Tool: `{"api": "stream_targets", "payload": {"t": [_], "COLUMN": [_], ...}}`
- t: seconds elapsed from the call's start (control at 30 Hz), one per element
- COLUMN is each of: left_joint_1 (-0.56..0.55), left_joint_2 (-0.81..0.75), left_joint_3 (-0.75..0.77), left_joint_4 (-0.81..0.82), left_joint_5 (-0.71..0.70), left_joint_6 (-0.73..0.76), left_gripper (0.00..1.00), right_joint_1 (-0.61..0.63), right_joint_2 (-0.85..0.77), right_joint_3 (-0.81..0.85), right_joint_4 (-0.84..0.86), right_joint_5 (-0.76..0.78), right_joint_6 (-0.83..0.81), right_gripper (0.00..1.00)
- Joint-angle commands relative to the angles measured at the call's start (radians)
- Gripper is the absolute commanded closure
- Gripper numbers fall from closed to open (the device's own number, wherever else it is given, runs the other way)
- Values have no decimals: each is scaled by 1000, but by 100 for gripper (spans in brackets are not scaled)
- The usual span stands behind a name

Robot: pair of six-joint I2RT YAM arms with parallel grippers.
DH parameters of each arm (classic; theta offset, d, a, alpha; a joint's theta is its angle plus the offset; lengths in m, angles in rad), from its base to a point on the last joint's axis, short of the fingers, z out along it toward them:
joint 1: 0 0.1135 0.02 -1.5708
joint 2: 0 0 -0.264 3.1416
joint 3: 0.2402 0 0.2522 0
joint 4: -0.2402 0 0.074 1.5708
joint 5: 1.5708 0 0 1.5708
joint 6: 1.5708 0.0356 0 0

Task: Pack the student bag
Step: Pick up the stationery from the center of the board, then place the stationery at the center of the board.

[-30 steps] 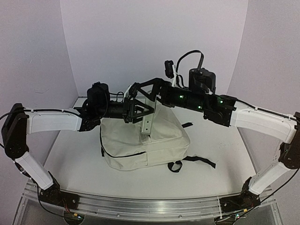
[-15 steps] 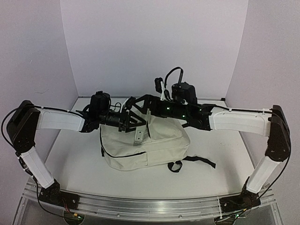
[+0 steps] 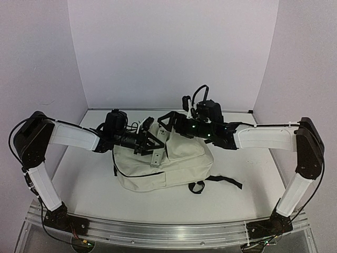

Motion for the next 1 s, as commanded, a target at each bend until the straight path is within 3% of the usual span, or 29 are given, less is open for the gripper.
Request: {"api": "stream_targets", "payload": {"t": [0.0, 0.1, 0.2, 0.57, 0.73, 0.97], "left_joint_1": [19, 56, 114, 235, 237, 237], "left_joint_2": [-141, -219, -281, -373, -381, -419], "left_joint_3": [-20, -40, -48, -66, -90, -104], "left_joint_4": [18, -46, -120, -285, -283, -308], "left_joint_5": [-62, -120, -146, -197, -208, -231], "left_joint_6": [7, -6, -24, -21, -40, -41], "left_gripper": [54, 55, 55, 54, 54, 54], "right_joint_1": [-10, -1, 55, 248, 285, 292], "right_joint_2": [-116, -130, -101, 125, 244, 288], "right_joint_3": [-25, -1, 88, 414, 518, 602], "right_joint_4": [26, -103, -326, -825, -947, -1048], "right_joint_5": [70, 145, 315, 787, 921, 1088], "right_joint_6": [-12, -47, -120, -238, -239, -145], "right_gripper": [2, 2, 2, 3, 2, 18]}}
